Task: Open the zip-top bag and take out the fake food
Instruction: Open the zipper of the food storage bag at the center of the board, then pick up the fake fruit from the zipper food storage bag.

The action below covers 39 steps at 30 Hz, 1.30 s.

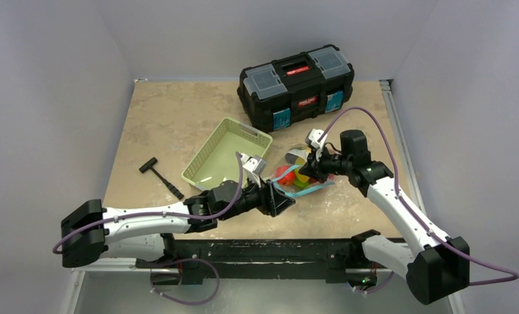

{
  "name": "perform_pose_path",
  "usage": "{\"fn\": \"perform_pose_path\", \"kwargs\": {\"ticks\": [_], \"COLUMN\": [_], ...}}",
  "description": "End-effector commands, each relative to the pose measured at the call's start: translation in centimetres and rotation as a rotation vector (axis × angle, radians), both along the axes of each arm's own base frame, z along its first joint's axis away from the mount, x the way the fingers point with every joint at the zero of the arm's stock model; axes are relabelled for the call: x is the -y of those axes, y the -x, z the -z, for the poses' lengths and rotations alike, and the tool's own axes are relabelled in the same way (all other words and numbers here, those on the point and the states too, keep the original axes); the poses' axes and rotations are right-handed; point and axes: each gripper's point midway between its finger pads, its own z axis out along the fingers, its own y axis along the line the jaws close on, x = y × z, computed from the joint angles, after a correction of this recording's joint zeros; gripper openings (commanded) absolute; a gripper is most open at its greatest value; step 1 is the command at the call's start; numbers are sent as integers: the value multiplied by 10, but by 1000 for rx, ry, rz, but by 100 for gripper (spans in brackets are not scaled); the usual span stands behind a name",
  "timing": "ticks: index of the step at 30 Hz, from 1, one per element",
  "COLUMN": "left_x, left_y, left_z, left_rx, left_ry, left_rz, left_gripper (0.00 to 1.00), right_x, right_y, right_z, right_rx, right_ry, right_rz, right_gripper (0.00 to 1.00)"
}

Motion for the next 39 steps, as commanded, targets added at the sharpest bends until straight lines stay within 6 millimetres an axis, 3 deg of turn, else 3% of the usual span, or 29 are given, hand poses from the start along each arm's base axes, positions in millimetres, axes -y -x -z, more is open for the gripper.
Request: {"fn": "perform_pose_path", "kwargs": {"ticks": [1, 7, 17, 39], "left_x": [13, 21, 24, 16], "left_y": [-36, -54, -74, -110], "left_z": [-25, 6, 34, 52], "left_rx": [96, 61, 31, -23], "left_ry": [-14, -104, -174, -189], "left_rz": [-144, -223, -339, -513], "left_gripper": [55, 53, 52, 59], "right_x": [-6, -4, -4, -2], "right_y": [-3, -7, -8, -13], "right_z": [-10, -10, -12, -13], "right_rx": [33, 42, 53, 69], "right_ry": [-33, -32, -44, -46], "right_rz": [-14, 19, 31, 63], "right_gripper": [0, 0, 0, 0]}}
